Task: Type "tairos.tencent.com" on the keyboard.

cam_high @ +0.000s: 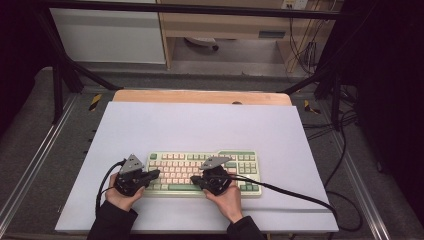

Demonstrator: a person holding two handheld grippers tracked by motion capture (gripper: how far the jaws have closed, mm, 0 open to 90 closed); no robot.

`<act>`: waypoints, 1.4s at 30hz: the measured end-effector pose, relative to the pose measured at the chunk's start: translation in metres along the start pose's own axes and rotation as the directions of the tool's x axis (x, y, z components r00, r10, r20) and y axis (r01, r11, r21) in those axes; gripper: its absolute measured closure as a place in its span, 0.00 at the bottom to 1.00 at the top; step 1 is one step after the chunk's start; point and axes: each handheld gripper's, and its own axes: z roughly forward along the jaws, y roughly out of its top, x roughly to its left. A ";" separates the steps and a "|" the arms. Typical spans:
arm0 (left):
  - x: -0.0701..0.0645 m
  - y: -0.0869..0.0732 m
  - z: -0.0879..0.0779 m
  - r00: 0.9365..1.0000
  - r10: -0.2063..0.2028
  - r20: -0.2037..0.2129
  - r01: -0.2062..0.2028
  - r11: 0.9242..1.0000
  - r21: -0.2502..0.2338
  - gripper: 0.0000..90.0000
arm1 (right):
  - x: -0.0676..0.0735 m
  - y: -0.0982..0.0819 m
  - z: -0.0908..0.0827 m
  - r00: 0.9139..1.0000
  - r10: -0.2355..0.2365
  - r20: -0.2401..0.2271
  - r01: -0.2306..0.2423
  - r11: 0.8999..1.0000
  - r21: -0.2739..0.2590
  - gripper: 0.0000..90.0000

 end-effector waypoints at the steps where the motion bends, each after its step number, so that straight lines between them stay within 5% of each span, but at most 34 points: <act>1: 0.000 0.000 0.000 1.000 -0.002 0.000 0.002 1.000 -0.001 1.00 | 0.000 0.001 -0.002 1.000 -0.004 0.000 0.004 1.000 -0.006 1.00; 11: -0.001 0.001 -0.001 1.000 0.001 0.000 -0.001 1.000 -0.005 1.00 | -0.002 0.007 -0.020 0.999 -0.021 0.027 0.021 1.000 -0.014 1.00; 42: -0.015 0.009 0.005 0.999 0.031 0.025 -0.031 0.999 -0.007 1.00 | -0.034 -0.021 -0.067 0.994 0.069 0.085 -0.066 0.997 -0.043 1.00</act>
